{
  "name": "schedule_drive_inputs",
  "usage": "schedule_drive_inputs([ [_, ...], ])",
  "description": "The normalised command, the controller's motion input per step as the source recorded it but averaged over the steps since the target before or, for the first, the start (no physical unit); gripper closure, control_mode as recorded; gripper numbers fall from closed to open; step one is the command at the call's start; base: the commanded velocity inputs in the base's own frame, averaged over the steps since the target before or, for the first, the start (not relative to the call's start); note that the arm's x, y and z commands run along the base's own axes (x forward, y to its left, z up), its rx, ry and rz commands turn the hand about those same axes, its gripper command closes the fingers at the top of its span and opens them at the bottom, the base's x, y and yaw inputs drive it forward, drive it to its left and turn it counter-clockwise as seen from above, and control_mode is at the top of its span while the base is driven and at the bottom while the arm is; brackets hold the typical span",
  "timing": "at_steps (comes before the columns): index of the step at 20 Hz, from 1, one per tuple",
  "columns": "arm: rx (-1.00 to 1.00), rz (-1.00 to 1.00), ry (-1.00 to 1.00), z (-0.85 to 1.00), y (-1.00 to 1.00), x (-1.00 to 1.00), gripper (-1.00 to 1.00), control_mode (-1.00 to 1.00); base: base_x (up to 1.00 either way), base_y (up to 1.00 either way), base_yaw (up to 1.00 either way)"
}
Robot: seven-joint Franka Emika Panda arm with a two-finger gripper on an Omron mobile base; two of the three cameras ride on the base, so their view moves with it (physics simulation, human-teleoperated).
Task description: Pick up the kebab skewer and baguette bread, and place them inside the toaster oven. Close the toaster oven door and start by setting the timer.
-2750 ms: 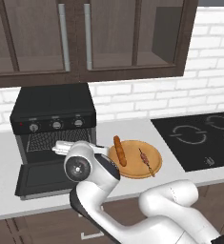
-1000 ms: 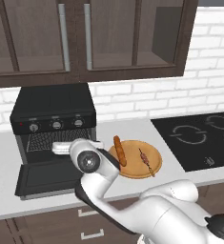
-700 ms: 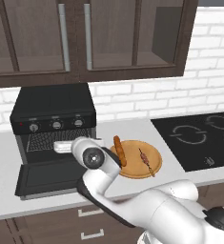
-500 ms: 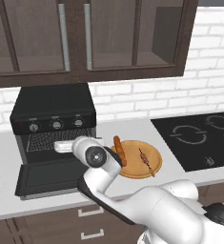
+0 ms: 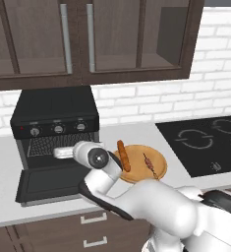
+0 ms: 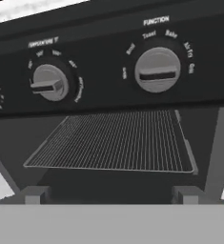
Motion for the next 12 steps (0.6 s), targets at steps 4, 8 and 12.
schedule_drive_inputs([
  [4,0.0,0.01,0.02,-0.22,0.3,0.19,-1.0,-1.0,0.0,0.0,0.0],
  [8,0.0,0.0,0.0,-0.05,0.22,0.18,-1.0,-1.0,0.0,0.0,0.0],
  [12,0.0,0.0,0.0,0.0,0.19,0.14,-1.0,-1.0,0.0,0.0,0.0],
])
